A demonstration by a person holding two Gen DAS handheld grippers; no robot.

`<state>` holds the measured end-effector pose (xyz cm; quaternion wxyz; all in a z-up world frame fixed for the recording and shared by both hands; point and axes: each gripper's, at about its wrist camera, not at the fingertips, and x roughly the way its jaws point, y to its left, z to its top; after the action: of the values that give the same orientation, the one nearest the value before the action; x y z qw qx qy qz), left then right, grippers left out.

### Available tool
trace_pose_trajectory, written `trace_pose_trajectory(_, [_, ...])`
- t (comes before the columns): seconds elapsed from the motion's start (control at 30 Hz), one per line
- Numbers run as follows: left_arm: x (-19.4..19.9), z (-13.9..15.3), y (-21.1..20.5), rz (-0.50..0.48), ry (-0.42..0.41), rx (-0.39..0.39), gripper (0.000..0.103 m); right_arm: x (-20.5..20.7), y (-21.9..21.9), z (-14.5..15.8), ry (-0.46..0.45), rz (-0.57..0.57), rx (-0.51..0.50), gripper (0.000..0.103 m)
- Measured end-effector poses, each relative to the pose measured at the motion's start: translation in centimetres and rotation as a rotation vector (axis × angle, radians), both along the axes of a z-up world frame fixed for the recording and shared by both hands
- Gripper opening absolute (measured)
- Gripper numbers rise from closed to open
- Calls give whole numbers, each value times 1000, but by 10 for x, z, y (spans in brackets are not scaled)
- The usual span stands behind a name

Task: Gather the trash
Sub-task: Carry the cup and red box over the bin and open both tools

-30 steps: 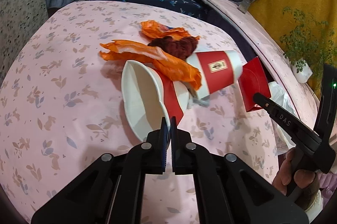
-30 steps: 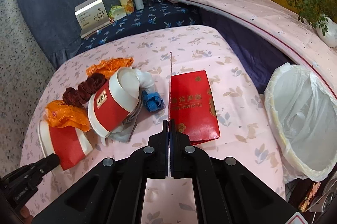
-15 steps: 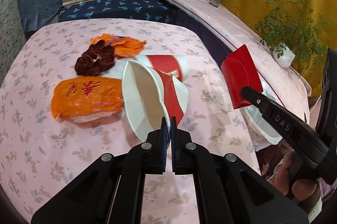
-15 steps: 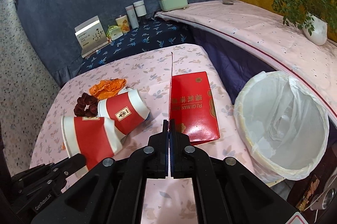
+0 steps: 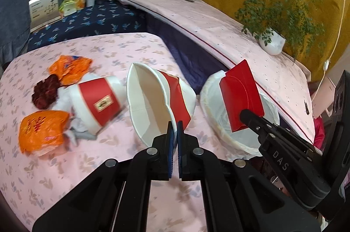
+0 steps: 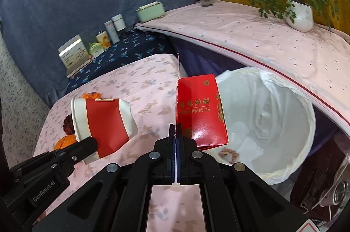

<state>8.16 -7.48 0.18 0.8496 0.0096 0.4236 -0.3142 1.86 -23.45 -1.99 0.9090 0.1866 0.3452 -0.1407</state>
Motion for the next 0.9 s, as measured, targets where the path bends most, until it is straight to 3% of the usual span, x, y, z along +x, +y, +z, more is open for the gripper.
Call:
trace_pose_trajectory(0.4, [-14,-4,-90,-163,-13,21,2,-28,-63,-16,26,-142,14,1])
trace_pose_trajectory(0.9, [-13,-18,-148,-269,12,35,4,-38,-103,-34,62,-229,33,4])
